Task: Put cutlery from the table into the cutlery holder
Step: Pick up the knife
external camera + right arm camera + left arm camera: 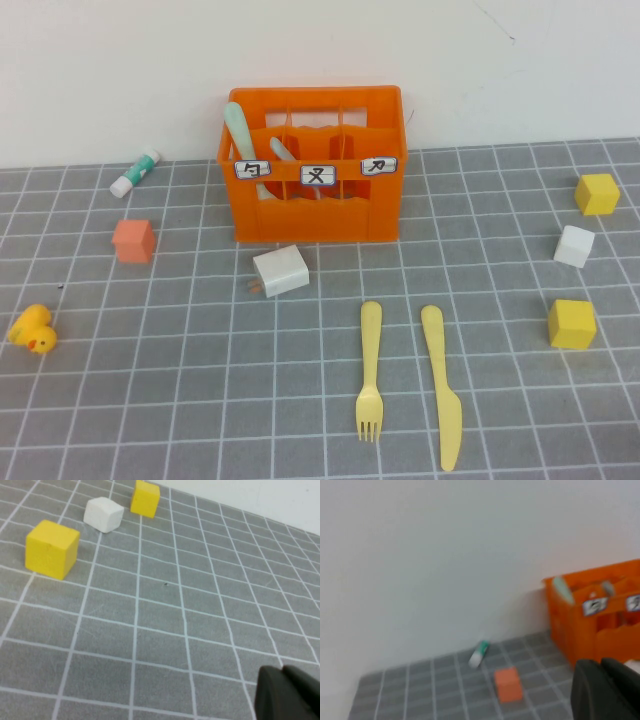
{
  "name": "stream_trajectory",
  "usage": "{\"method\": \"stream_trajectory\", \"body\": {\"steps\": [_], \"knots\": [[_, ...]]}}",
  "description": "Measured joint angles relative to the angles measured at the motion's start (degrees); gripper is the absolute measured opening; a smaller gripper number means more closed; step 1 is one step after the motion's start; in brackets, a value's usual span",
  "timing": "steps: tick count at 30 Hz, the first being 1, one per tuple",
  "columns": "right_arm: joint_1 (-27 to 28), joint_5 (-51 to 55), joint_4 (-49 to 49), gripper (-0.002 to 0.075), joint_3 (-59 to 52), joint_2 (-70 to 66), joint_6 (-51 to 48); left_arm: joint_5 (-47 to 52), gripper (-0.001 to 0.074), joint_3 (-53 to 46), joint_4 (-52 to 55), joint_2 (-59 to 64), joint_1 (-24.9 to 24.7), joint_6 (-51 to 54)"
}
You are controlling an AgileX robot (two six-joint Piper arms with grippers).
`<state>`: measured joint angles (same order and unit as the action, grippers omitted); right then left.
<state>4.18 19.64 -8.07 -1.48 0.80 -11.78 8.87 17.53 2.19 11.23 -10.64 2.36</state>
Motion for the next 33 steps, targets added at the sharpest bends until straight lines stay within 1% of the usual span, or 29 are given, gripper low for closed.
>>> {"method": "stream_trajectory", "body": {"steps": [3,6,10,13,17,33], "knots": [[0.0,0.0,0.0,-0.0003,0.0,0.0,0.0,0.4,0.0001,-6.0,0.0,-5.9,3.8,-2.4],[0.0,0.0,0.0,-0.0003,0.0,0.0,0.0,3.0,0.0001,-10.9,-0.5,-10.5,6.0,-4.8],[0.0,0.0,0.0,-0.0003,0.0,0.0,0.0,8.2,0.0,-15.6,-2.2,-11.8,6.9,-6.7],[0.0,0.0,0.0,-0.0003,0.0,0.0,0.0,10.5,0.0,-18.4,-3.1,-11.8,7.2,-10.2],[0.0,0.0,-0.1,-0.0003,0.0,0.0,0.0,10.6,0.0,-18.6,-3.4,-11.9,7.2,-12.1],[0.0,0.0,-0.1,-0.0003,0.0,0.0,0.0,10.6,0.0,-18.6,-1.9,-11.9,7.2,-10.2]]}}
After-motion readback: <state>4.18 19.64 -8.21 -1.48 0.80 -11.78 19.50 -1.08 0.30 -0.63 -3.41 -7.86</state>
